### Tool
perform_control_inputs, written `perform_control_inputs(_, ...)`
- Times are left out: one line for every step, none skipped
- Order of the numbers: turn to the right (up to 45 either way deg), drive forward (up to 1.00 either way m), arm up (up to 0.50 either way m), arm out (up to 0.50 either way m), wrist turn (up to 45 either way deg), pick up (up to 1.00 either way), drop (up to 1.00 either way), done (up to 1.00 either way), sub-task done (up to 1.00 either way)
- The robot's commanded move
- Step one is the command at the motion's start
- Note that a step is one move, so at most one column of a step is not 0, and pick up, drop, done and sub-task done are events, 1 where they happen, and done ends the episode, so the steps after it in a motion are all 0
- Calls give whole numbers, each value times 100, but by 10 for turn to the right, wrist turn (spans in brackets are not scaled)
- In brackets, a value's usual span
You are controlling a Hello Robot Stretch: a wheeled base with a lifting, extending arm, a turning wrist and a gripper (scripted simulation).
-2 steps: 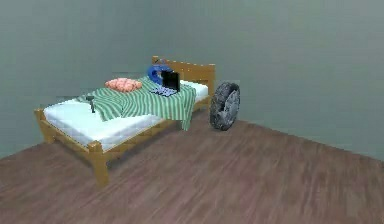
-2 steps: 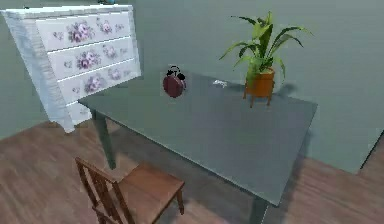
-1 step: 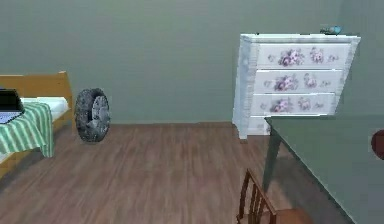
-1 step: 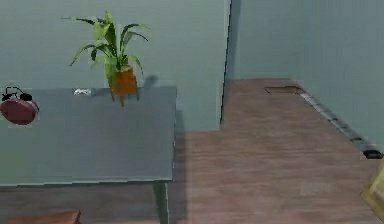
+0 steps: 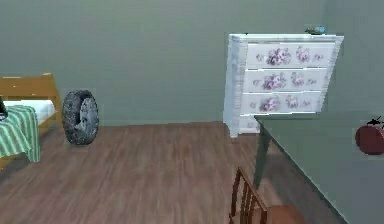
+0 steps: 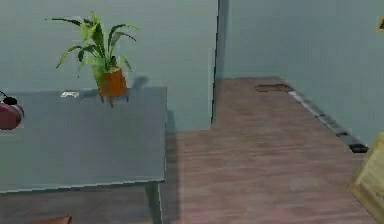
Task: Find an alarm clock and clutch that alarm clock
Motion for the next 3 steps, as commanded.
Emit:
perform_control_inputs(-420, 0, 0, 0, 0, 0, 0, 0, 0)
perform_control_inputs(0, 35, 0, 0, 0, 0, 0, 0, 0)
perform_control_inputs(330, 0, 0, 0, 0, 0, 0, 0, 0)
